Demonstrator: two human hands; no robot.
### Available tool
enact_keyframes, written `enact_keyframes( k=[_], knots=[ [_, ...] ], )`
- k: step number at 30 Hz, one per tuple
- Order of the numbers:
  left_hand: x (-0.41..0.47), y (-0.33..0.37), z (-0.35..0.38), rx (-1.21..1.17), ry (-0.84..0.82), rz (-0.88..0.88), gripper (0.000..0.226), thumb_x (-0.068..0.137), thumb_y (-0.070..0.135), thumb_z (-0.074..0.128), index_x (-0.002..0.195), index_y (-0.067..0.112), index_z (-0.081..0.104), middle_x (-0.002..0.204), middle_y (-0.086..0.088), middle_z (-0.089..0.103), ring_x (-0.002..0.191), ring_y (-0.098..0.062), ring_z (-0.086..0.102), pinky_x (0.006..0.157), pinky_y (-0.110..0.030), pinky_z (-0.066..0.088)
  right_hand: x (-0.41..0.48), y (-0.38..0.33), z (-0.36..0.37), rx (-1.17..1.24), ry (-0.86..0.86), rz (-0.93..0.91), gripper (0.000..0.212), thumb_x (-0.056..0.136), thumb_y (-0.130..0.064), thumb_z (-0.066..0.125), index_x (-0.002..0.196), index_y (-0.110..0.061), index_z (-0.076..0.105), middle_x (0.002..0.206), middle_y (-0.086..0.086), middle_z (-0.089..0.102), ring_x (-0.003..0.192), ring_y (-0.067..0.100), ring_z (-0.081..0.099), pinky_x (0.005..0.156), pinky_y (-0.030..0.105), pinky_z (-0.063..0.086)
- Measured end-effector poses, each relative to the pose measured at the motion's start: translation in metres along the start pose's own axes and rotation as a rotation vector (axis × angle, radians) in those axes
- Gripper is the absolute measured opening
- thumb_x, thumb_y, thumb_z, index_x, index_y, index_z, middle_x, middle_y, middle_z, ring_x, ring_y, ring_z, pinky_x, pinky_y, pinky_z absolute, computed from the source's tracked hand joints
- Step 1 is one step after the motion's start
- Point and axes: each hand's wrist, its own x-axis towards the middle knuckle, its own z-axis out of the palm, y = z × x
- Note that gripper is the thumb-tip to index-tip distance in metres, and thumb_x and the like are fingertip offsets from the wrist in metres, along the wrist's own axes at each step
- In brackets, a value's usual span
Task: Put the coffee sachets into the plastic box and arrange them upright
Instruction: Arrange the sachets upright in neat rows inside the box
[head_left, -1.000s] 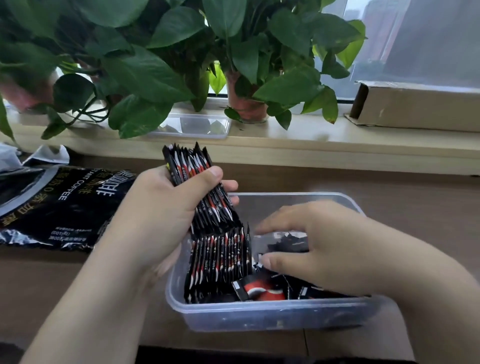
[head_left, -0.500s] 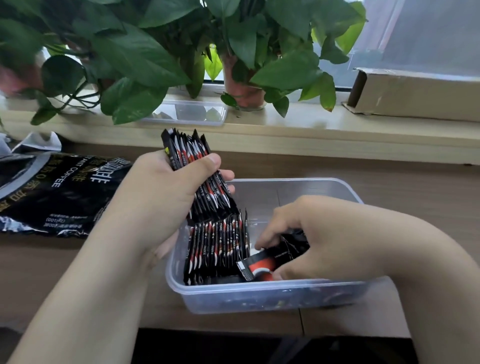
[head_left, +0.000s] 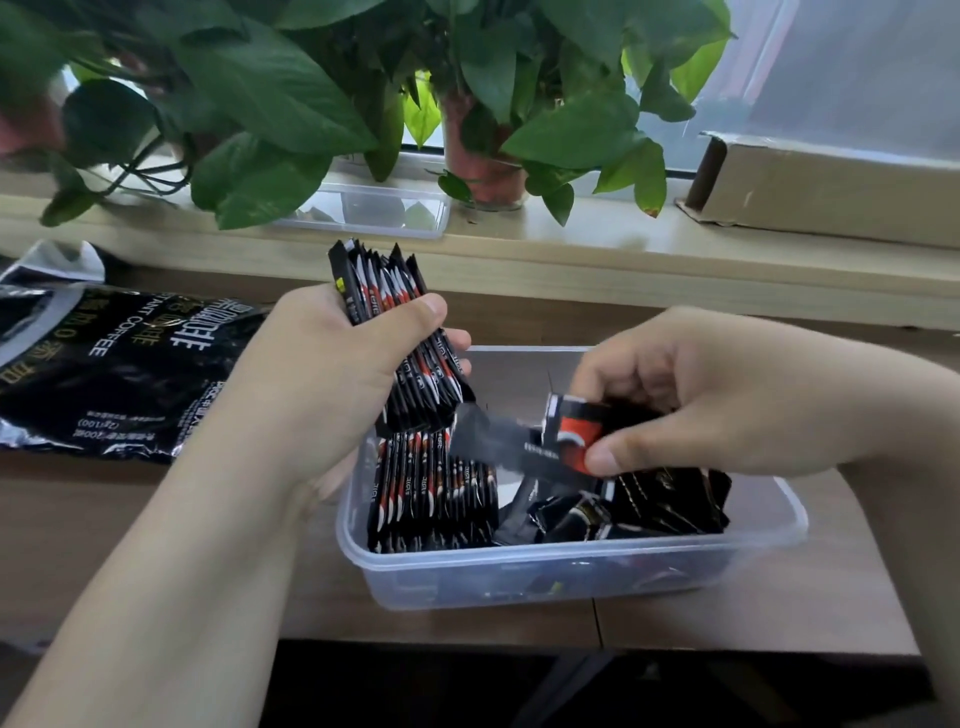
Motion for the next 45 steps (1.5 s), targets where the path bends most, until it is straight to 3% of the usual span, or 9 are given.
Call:
enact_keyframes(
  k=[4,9,17,21,25,28,32,41,45],
  knots=[
    [0.0,0.0,-0.001,0.01,0.011,0.008,0.018,0.094,0.021,0.069,0.078,0.014,0.075,0.082,-0.008,0.08,0.081,-0.028,0.078,0.083,-0.055,0.06,0.001,0.008,-0.007,0.131,0.126,0.035,0.007,0.085,-0.005,0.074,0.09,-0.011,0.072,0.085,0.011,0.077,0.072,0.02,0.068,0.069,0.03,0.055],
    [-0.001,0.0,0.0,-0.058,0.014,-0.018,0.012,0.096,0.017,0.066,0.097,0.005,0.066,0.089,-0.017,0.08,0.087,-0.037,0.078,0.079,-0.058,0.061,0.001,0.01,-0.012,0.24,0.36,0.093,0.009,0.082,-0.004,0.074,0.09,-0.004,0.07,0.091,0.026,0.074,0.073,0.026,0.065,0.066,0.033,0.054],
    [-0.001,0.001,0.002,-0.087,0.024,-0.017,0.011,0.096,0.016,0.065,0.094,0.006,0.066,0.087,-0.018,0.079,0.085,-0.036,0.078,0.078,-0.057,0.062,0.002,0.004,-0.012,0.269,0.649,0.197,0.01,0.083,-0.006,0.076,0.093,-0.006,0.073,0.085,0.017,0.078,0.075,0.034,0.074,0.08,0.051,0.06],
    [-0.001,0.002,0.004,-0.085,0.025,-0.015,0.01,0.096,0.015,0.065,0.093,0.006,0.065,0.085,-0.016,0.08,0.082,-0.034,0.078,0.074,-0.055,0.063,-0.007,-0.008,-0.021,0.153,0.786,0.301,0.007,0.079,-0.009,0.078,0.085,-0.01,0.075,0.076,0.012,0.078,0.066,0.029,0.075,0.067,0.042,0.061],
    [-0.002,0.002,0.004,-0.075,0.02,-0.016,0.01,0.096,0.016,0.065,0.094,0.006,0.065,0.086,-0.017,0.08,0.083,-0.034,0.078,0.074,-0.055,0.063,-0.004,-0.022,-0.021,-0.148,0.614,0.433,0.011,0.071,-0.017,0.073,0.076,-0.008,0.072,0.071,0.016,0.074,0.061,0.034,0.069,0.061,0.041,0.058],
    [-0.002,0.002,0.004,-0.06,0.018,-0.015,0.01,0.096,0.016,0.065,0.095,0.006,0.065,0.086,-0.016,0.08,0.083,-0.033,0.079,0.074,-0.055,0.063,0.006,-0.028,-0.01,-0.429,0.339,0.572,0.024,0.073,-0.031,0.071,0.075,-0.007,0.07,0.065,0.01,0.066,0.059,0.025,0.055,0.054,0.026,0.044],
    [-0.002,0.002,0.004,-0.041,0.016,-0.011,0.012,0.096,0.017,0.066,0.096,0.005,0.066,0.087,-0.016,0.08,0.084,-0.032,0.079,0.076,-0.056,0.062,0.02,-0.02,0.003,-0.652,0.145,0.65,0.04,0.082,-0.039,0.07,0.061,-0.012,0.049,0.058,0.002,0.048,0.052,0.02,0.046,0.047,0.024,0.036],
    [-0.002,0.004,0.003,-0.048,0.004,-0.017,0.014,0.095,0.017,0.066,0.099,0.003,0.065,0.087,-0.016,0.08,0.083,-0.032,0.079,0.076,-0.057,0.062,0.024,-0.005,0.007,-0.62,0.109,0.687,0.048,0.081,-0.055,0.067,0.062,-0.013,0.055,0.055,0.002,0.059,0.053,0.02,0.055,0.048,0.024,0.037],
    [-0.002,0.003,0.004,-0.049,0.008,-0.015,0.013,0.095,0.017,0.066,0.097,0.004,0.066,0.087,-0.016,0.08,0.083,-0.033,0.078,0.075,-0.056,0.063,0.016,-0.006,0.007,-0.535,0.177,0.665,0.059,0.075,-0.07,0.066,0.094,-0.014,0.072,0.063,0.002,0.075,0.072,0.018,0.071,0.071,0.026,0.055]
  ],
)
